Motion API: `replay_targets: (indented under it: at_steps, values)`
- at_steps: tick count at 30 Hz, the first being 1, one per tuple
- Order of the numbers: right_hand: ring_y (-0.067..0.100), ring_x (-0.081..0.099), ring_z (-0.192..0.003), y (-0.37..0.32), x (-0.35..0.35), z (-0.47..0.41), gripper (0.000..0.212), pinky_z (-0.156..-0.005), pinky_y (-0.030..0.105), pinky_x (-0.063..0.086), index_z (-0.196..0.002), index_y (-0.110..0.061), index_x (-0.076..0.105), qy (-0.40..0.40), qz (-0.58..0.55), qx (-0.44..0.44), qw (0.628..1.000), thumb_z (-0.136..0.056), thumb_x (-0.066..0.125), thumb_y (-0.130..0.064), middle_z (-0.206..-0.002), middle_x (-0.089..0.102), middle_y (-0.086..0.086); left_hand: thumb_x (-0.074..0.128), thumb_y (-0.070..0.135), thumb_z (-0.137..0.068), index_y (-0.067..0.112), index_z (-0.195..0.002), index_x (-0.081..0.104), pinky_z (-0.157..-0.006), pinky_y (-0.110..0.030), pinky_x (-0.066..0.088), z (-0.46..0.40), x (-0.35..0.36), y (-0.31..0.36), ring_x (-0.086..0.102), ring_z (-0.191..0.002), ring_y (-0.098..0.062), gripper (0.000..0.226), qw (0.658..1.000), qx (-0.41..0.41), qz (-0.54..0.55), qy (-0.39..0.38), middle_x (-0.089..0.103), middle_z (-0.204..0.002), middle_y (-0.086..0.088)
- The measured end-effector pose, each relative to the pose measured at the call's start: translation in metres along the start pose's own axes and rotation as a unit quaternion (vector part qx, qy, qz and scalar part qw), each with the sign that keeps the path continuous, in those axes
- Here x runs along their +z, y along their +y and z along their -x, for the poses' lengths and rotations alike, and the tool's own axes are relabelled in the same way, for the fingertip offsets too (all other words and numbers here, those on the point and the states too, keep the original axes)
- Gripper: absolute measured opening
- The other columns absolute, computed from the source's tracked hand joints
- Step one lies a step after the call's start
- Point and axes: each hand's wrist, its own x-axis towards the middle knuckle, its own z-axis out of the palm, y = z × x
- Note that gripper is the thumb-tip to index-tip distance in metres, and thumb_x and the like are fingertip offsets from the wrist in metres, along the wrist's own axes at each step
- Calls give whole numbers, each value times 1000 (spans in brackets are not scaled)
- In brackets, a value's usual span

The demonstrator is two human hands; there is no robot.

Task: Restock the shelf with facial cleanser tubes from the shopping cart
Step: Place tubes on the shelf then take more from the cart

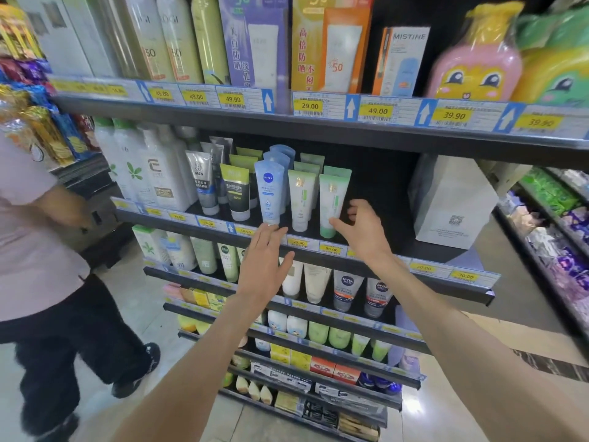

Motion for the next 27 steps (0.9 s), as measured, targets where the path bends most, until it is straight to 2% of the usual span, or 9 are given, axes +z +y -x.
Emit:
replay_targets:
  at_steps: [5,12,17,19,21,23,27]
  values:
    - [21,50,-136,3,-21,29,82,-108,42,47,-156,-20,33,-1,92,-26,995,-90,72,-49,-152,48,4,54,40,-103,18,-156,38,-125,-46,26,12,-8,5,16,-157,-24,60,999,16,-35,-24,29,-166,-5]
    - [26,26,-151,17,-57,116,87,-123,48,23,-159,-19,26,14,279,-67,958,-92,65,-58,-161,34,8,39,49,-106,25,-161,24,-128,-46,15,55,-20,39,1,-159,-22,62,991,67,-73,-88,8,-172,-3]
    - [26,26,-151,40,-81,188,92,-123,49,23,-159,-24,27,12,343,-16,939,-87,66,-65,-161,33,5,36,51,-107,24,-162,23,-129,-44,8,105,-18,79,-1,-159,-22,63,985,122,-30,-116,9,-171,-1]
    - [26,24,-152,50,-94,222,93,-123,50,23,-159,-25,24,3,355,16,935,-87,63,-68,-163,30,4,38,51,-107,25,-161,25,-129,-46,10,127,-11,93,-1,-158,-20,62,982,136,-16,-130,9,-171,0]
    - [27,23,-153,62,-109,259,91,-123,50,24,-159,-26,24,-4,358,39,933,-88,61,-68,-164,28,4,37,52,-106,26,-162,23,-128,-48,14,148,-1,111,-3,-158,-19,63,977,149,-7,-153,8,-171,1]
    - [27,22,-152,74,-124,296,89,-123,48,25,-159,-27,23,-4,363,66,930,-89,59,-69,-164,28,4,35,53,-106,27,-162,20,-128,-46,9,168,8,134,-6,-158,-19,64,968,166,5,-189,4,-172,1]
    - [26,17,-154,103,-157,362,92,-124,46,23,-160,-28,18,-5,376,152,914,-88,56,-72,-167,21,2,38,54,-105,27,-162,22,-129,-44,8,207,29,189,0,-158,-22,64,949,217,20,-226,10,-171,-2]
